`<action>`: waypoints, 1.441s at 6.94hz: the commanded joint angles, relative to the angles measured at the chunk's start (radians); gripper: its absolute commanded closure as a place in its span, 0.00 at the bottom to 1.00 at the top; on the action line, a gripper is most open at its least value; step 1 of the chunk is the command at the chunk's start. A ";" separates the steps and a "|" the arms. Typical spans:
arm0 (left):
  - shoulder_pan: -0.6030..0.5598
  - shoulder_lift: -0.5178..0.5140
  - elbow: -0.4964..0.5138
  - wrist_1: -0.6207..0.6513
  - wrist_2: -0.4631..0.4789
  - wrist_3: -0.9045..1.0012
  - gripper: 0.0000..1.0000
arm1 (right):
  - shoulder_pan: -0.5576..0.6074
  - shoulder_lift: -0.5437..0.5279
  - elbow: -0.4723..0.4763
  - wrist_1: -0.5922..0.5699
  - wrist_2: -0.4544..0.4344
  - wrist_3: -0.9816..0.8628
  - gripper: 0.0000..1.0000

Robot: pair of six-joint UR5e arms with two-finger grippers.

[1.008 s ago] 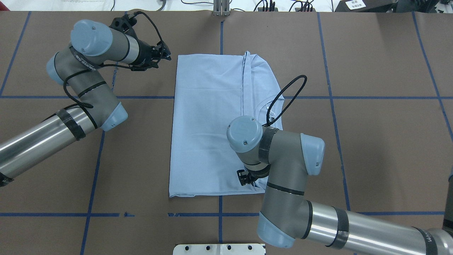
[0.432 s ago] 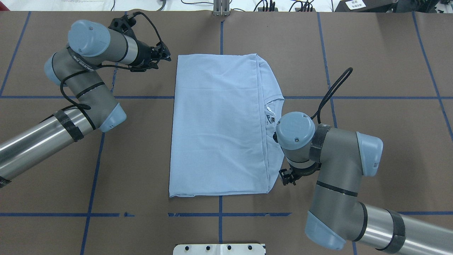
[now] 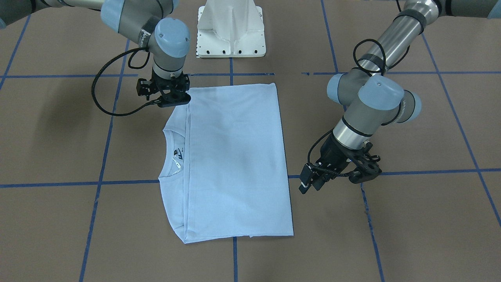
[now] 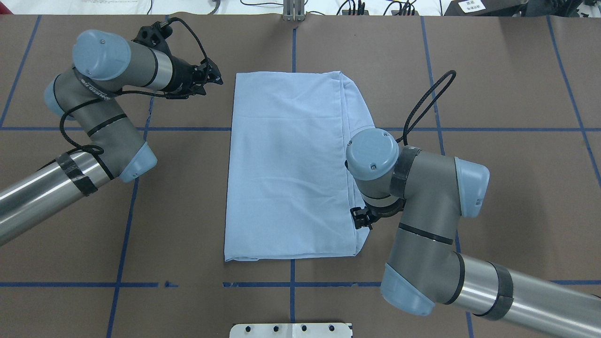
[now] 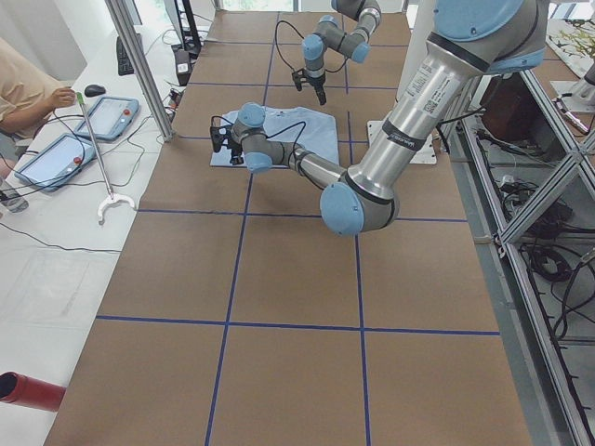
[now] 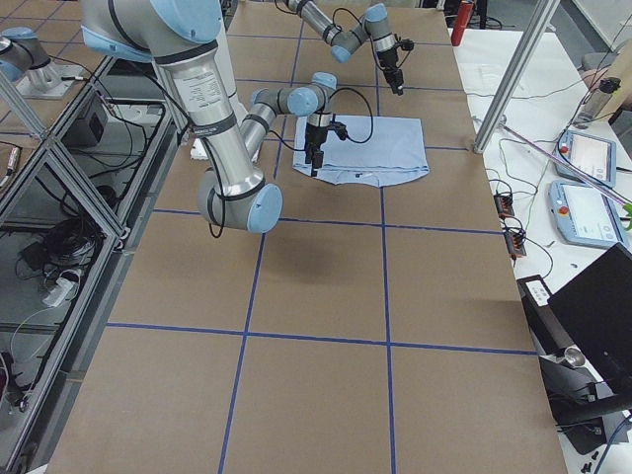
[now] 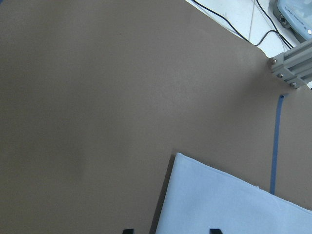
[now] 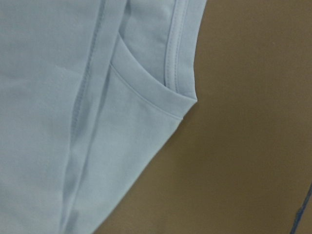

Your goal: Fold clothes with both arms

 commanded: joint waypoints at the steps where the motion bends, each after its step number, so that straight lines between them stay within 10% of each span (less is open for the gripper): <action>1: 0.001 0.016 -0.045 -0.001 -0.008 -0.007 0.39 | -0.027 0.011 -0.004 0.185 0.000 0.441 0.00; 4: 0.002 0.032 -0.074 0.010 -0.074 -0.007 0.37 | -0.122 -0.056 -0.013 0.422 -0.122 0.988 0.02; 10: 0.005 0.060 -0.126 0.013 -0.020 -0.009 0.31 | -0.140 -0.111 0.004 0.458 -0.186 1.284 0.18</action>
